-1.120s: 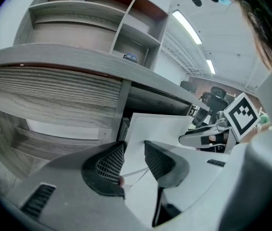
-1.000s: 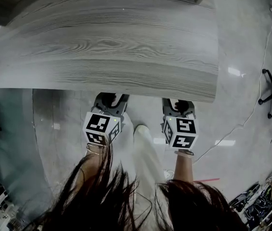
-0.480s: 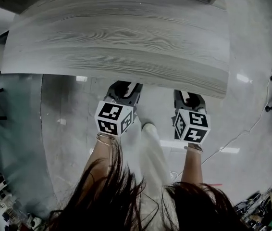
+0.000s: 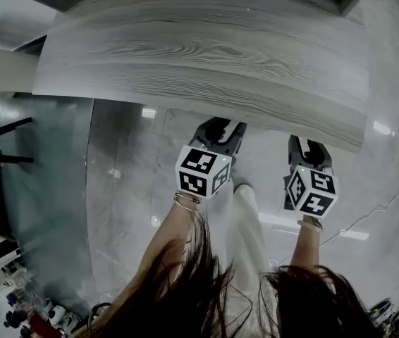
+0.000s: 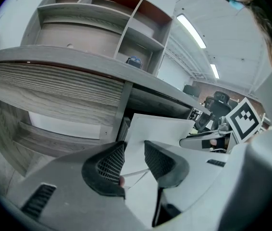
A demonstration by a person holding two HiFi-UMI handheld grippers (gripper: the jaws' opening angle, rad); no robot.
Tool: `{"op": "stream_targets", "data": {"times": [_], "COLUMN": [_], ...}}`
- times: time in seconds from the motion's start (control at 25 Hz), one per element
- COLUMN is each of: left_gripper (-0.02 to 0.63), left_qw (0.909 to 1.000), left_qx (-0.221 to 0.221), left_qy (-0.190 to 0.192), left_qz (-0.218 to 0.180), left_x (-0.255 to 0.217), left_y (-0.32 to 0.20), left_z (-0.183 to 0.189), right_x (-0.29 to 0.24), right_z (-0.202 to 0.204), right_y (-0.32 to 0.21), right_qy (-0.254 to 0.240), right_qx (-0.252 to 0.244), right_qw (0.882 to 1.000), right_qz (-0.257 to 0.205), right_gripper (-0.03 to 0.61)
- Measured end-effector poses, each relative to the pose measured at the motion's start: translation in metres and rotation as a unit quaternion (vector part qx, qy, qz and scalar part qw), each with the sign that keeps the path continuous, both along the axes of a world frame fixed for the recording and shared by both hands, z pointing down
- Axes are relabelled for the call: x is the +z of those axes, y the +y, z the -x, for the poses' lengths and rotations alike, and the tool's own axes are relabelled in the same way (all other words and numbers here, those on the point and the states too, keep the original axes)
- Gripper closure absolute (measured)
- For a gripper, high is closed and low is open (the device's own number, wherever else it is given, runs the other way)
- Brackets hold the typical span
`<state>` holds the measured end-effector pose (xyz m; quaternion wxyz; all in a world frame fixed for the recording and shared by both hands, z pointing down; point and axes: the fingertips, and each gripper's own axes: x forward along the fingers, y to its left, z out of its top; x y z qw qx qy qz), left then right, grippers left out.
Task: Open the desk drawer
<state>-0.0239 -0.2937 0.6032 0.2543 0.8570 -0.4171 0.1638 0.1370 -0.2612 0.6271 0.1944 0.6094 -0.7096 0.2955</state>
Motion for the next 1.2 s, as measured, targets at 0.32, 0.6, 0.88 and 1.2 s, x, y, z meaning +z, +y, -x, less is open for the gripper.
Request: {"op": "stream_targets", "data": {"times": [0.32,0.6,0.88,1.2], "left_gripper": [0.495,0.495,0.495,0.495], "left_qw": [1.0,1.0,1.0,0.9999], "left_qx": [0.0,0.0,-0.006,-0.012], "left_qy": [-0.001,-0.001,0.0,-0.003], "left_qz": [0.002,0.002,0.003,0.003], "left_x": [0.0,-0.001,-0.001,-0.001], "left_y": [0.003,0.01,0.019,0.026], "left_z": [0.005,0.006,0.006,0.008], "right_x": [0.0,0.0,0.0,0.0], "right_z": [0.005,0.007,0.006,0.007], "right_y": [0.005,0.012,0.021,0.029], "right_qy": [0.0,0.0,-0.003,-0.003], "right_qx": [0.001,0.001,0.005,-0.001], "right_qw": [1.0,1.0,1.0,1.0], "right_qz": [0.002,0.003,0.005,0.007], "right_gripper": [0.399,0.399,0.399,0.399]}}
